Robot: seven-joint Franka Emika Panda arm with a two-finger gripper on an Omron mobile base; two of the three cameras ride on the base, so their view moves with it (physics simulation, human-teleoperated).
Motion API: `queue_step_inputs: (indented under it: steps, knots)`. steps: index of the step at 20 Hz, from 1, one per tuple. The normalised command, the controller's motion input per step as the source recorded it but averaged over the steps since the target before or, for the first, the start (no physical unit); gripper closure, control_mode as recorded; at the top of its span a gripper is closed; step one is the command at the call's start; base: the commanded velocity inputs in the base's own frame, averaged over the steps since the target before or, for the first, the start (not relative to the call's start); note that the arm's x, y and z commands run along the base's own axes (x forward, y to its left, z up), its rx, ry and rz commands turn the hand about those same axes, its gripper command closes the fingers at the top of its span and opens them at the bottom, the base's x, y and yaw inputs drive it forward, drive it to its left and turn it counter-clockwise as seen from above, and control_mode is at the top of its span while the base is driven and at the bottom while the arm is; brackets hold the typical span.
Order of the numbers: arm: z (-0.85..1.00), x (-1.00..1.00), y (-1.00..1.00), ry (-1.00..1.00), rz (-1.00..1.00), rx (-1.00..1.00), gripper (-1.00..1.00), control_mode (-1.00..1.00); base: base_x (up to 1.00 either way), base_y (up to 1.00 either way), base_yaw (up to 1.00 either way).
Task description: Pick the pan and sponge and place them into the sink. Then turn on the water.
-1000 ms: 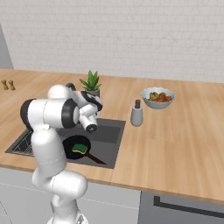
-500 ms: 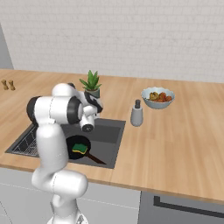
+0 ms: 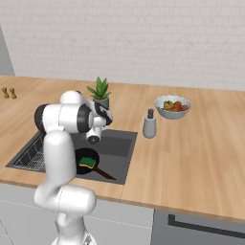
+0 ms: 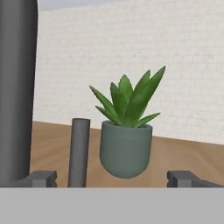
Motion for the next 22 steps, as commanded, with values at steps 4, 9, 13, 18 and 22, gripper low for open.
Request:
queue_step_inputs:
  steps: [4, 9, 13, 18, 22]
  knots:
    - [-0.14, 0.29, -0.01, 0.00, -0.04, 0.00, -1.00, -1.00, 0.00, 0.00, 0.00]
    - [-0.24, 0.28, -0.01, 0.01, -0.04, 0.00, -1.00, -1.00, 0.00, 0.00, 0.00]
    - [-0.26, 0.27, 0.00, 0.02, -0.04, 0.00, -1.00, -1.00, 0.00, 0.00, 0.00]
    - [-0.23, 0.28, 0.00, 0.01, -0.04, 0.00, -1.00, -1.00, 0.00, 0.00, 0.00]
    - [-0.21, 0.31, -0.02, 0.01, -0.05, 0.00, -1.00, -1.00, 0.00, 0.00, 0.00]
